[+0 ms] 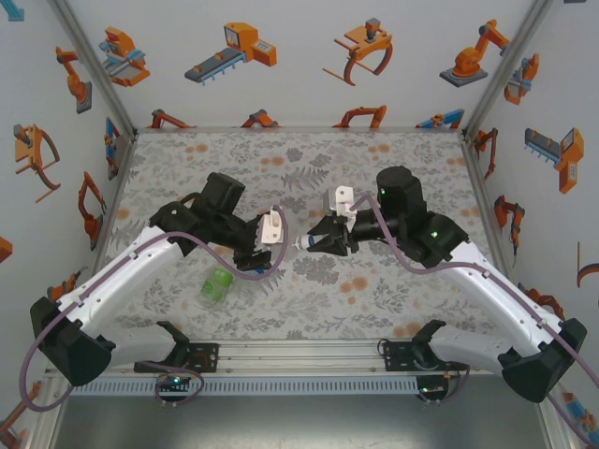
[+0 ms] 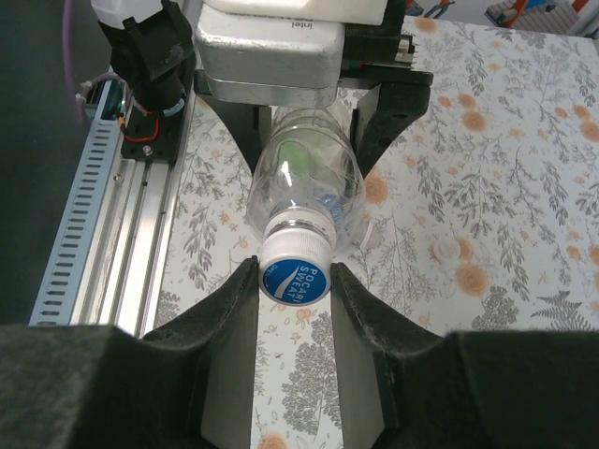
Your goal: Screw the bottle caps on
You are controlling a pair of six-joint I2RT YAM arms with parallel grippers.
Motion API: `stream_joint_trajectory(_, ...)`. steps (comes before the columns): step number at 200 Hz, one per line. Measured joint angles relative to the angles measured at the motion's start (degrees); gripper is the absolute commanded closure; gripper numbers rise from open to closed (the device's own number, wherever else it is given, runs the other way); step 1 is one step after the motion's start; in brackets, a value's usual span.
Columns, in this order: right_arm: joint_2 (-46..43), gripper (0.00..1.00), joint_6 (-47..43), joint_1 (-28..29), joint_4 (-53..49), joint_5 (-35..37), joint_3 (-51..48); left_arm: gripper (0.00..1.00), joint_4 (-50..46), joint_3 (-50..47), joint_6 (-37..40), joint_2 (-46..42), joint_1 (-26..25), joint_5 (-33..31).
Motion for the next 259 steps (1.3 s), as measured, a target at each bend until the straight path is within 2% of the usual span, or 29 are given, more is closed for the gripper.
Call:
stream_joint_trajectory(109, -0.9, 1.0, -17.3, 1.9, -3.4, -1.5, 0.0, 1.0, -1.6, 0.4, -0.1, 0.5, -0.6, 2.1)
stream_joint_trajectory(149, -0.9, 1.0, -16.2, 1.9, -3.4, -0.9, 0.0, 1.0, -2.4, 1.0, -0.1, 1.0, -0.6, 2.2)
stream_joint_trajectory(168, -0.7, 1.0, -9.4, 1.9, -1.9, 0.7, 0.0, 1.0, -1.9, 1.0, -0.1, 1.0, -0.6, 1.2)
stream_joint_trajectory(189, -0.5, 1.0, 2.8, 1.9, 1.4, 4.1, -0.7, 1.0, -0.6, 1.0, -0.1, 0.5, -0.6, -1.1)
stream_joint_trajectory(223, 0.9, 1.0, 28.4, 1.9, 6.2, 11.5, -1.7, 1.0, 2.2, -0.3, 0.0, -0.2, -0.6, -5.7)
stream_joint_trajectory(259, 3.4, 1.0, 59.2, 1.0, 8.6, 19.0, -3.1, 1.0, 7.0, -3.1, 0.0, -0.4, -0.6, -10.9)
